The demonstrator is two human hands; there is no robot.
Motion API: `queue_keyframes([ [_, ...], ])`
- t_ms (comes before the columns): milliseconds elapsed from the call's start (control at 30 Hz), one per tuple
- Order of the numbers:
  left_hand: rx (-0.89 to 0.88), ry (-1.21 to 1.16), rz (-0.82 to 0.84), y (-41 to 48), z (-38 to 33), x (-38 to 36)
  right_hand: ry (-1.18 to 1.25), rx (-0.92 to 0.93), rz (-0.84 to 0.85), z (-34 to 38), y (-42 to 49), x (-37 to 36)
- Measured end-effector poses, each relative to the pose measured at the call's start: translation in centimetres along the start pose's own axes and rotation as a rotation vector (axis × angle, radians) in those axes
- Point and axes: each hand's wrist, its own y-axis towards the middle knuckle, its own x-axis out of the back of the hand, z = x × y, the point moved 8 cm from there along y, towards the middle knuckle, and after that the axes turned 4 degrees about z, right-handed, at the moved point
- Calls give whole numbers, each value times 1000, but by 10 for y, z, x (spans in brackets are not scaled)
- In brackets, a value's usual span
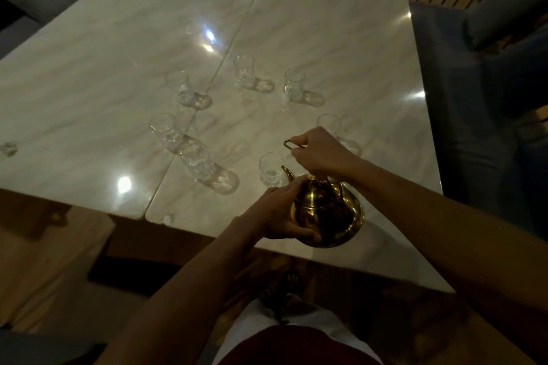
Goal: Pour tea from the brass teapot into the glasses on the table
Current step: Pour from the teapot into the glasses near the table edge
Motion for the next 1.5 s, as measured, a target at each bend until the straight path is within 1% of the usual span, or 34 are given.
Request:
queue_keyframes([
  [133,-6,94,-20,2,-3,0,71,-3,-54,-13,-3,5],
  [300,-8,193,-24,5,-5,-4,136,27,-67,-20,-15,7],
  [500,-57,209,-13,16,-8,-10,173,24,-167,-34,-27,20],
  [633,-77,214,3,25,-16,-12,201,8,-187,-46,-28,27],
  [900,-119,174,65,50,-35,-17,174,-49,-223,-63,-30,48],
  [1167,-124,127,91,71,-45,-19,121,-114,-206,-73,-21,62],
  [1500,-131,82,113,82,-53,-14,87,-168,-143,-82,3,66],
])
